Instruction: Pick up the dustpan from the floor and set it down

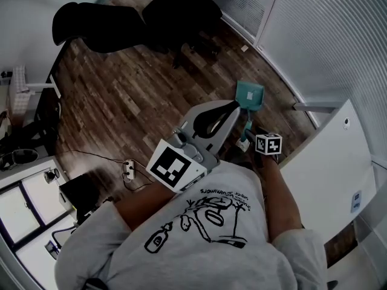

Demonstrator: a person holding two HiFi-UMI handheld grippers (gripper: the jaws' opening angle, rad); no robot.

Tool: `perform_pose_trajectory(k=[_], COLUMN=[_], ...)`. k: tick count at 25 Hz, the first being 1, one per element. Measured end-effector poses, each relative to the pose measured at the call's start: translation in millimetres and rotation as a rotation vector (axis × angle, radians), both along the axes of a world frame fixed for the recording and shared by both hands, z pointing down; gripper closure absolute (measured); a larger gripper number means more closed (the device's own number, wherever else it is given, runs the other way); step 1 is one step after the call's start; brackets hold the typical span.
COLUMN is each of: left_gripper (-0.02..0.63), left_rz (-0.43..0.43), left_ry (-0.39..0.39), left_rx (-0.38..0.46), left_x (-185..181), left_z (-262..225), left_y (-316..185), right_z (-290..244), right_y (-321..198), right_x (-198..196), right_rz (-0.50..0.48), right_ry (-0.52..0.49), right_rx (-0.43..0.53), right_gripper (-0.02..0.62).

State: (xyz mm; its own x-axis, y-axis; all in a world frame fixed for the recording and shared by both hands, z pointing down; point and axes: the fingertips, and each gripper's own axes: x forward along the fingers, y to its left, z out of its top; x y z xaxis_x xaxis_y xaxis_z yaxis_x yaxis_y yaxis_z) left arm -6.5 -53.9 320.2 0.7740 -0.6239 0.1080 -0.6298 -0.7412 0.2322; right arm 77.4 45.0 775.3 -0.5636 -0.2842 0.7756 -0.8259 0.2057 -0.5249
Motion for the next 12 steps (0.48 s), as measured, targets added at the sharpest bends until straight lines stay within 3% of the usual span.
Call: perform_pose_trajectory(k=[12], left_gripper=[0.604], left_rz=[-0.025], left_ry=[-0.032], left_rx=[-0.046], left_x=[-15], left_z=[22], left_y=[3], right_z=[32], right_y=[6], right_x=[-21], right_rz=[-0.006], right_ry=[-0.054], right_rx=[-0.045], right_gripper=[0.388])
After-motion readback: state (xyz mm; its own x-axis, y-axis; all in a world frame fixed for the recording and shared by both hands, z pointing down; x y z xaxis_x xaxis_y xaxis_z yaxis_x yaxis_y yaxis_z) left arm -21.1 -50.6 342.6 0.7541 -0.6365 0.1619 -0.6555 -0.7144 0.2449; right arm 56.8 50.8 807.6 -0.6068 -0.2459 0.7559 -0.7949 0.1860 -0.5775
